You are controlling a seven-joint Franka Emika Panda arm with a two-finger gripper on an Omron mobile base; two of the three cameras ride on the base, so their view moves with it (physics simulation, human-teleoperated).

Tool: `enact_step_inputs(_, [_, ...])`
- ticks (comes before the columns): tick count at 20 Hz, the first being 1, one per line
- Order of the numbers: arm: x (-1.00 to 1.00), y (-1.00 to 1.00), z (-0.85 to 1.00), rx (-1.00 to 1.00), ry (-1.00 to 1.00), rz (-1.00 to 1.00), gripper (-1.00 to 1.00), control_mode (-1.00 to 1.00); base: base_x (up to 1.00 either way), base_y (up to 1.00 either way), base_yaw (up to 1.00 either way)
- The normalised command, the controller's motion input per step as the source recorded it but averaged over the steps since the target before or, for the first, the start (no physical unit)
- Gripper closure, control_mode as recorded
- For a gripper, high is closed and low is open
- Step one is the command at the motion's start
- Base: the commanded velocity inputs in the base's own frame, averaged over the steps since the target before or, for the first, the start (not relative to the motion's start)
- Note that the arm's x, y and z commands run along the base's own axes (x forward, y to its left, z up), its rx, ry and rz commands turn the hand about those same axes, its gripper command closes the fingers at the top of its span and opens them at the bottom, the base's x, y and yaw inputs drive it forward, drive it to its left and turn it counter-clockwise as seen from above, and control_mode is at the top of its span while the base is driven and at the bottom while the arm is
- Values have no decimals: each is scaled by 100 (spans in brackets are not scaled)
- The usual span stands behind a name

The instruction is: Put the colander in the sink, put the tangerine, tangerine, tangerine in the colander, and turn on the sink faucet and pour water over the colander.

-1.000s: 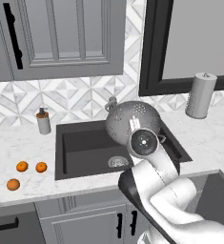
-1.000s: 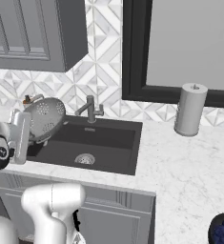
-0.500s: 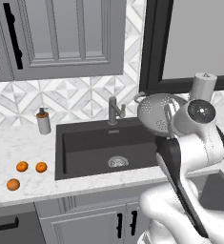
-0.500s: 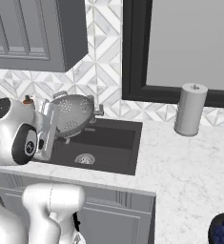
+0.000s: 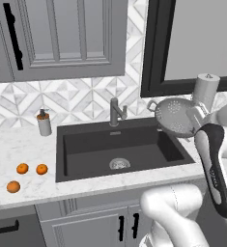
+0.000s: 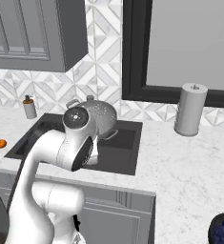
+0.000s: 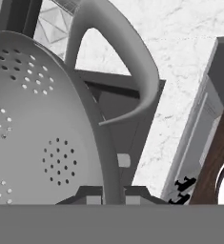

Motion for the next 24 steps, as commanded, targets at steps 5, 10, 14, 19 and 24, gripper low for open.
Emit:
enact_step_inputs(5, [39,-32,-20,0,3,34,100,-100,0,0,0])
enact_step_inputs(10, [53,-15,-38,0,9,23,100,-100,0,0,0])
enact_step_inputs(14, [56,-20,-34,0,15,14,100,-100,0,0,0])
enact_step_inputs(19, [38,-17,-33,0,15,11,100,-100,0,0,0])
enact_step_inputs(24, [13,1,-38,0,5,13,100,-100,0,0,0])
